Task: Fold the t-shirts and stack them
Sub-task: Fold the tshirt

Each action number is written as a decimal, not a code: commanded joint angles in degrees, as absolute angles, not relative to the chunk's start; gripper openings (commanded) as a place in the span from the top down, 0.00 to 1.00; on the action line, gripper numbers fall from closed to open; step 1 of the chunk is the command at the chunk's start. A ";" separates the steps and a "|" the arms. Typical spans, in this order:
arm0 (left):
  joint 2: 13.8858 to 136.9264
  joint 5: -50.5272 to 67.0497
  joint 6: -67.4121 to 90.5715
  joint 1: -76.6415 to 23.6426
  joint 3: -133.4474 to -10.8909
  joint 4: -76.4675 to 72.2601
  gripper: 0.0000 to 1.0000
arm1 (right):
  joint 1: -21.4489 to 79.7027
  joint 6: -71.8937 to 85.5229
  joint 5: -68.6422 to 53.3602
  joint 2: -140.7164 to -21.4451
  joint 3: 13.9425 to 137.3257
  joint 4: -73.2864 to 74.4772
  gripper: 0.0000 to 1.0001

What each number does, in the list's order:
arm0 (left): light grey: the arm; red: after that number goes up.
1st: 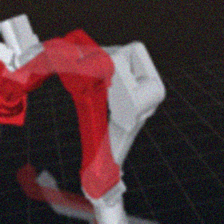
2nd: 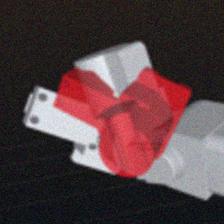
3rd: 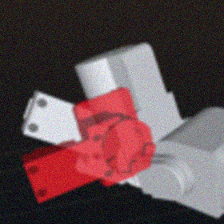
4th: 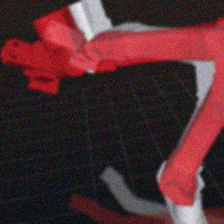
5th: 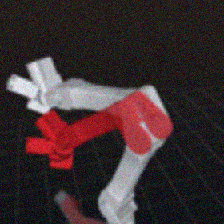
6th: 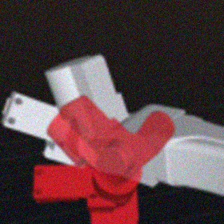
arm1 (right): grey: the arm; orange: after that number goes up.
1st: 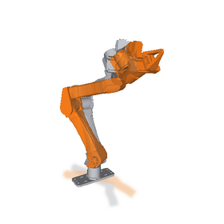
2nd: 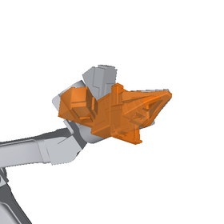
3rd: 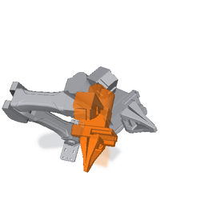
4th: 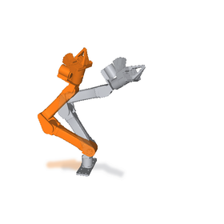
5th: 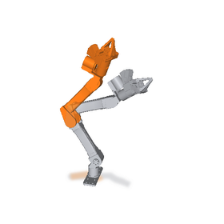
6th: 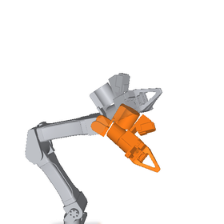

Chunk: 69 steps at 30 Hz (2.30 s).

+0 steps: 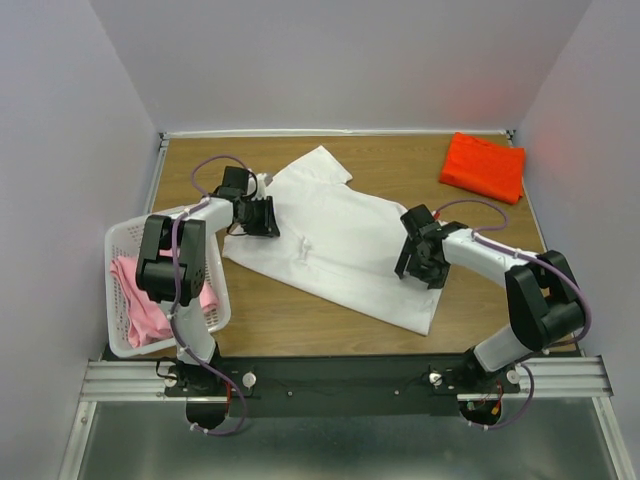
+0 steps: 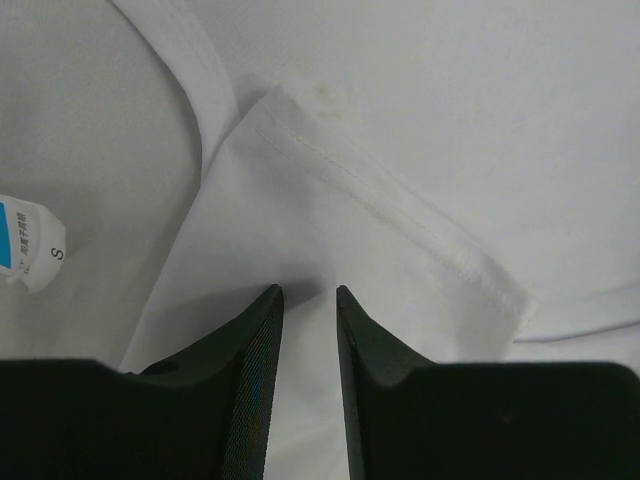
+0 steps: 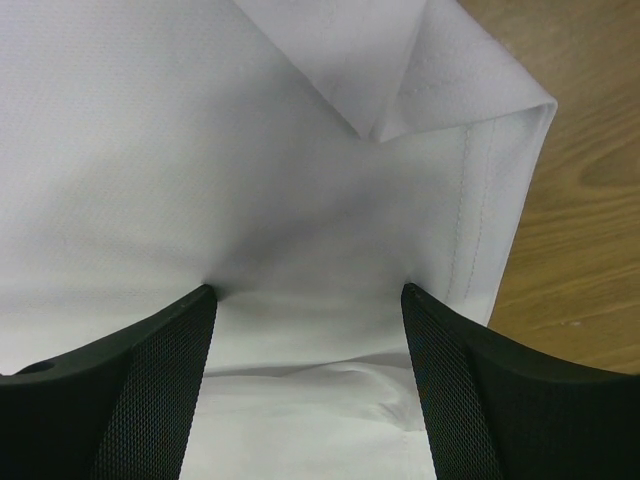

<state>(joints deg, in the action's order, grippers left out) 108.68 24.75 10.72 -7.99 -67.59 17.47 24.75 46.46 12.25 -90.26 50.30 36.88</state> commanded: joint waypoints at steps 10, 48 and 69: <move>101.26 22.14 10.01 -7.73 -60.29 25.40 0.63 | 24.87 48.95 10.46 -84.82 46.14 46.75 0.19; 122.79 19.87 12.66 -13.18 -102.23 24.96 0.64 | 3.08 37.35 7.74 -97.73 59.68 33.93 0.44; 107.94 11.52 8.61 -12.13 -72.26 21.45 0.68 | 1.76 33.49 9.05 -104.15 63.98 33.84 0.78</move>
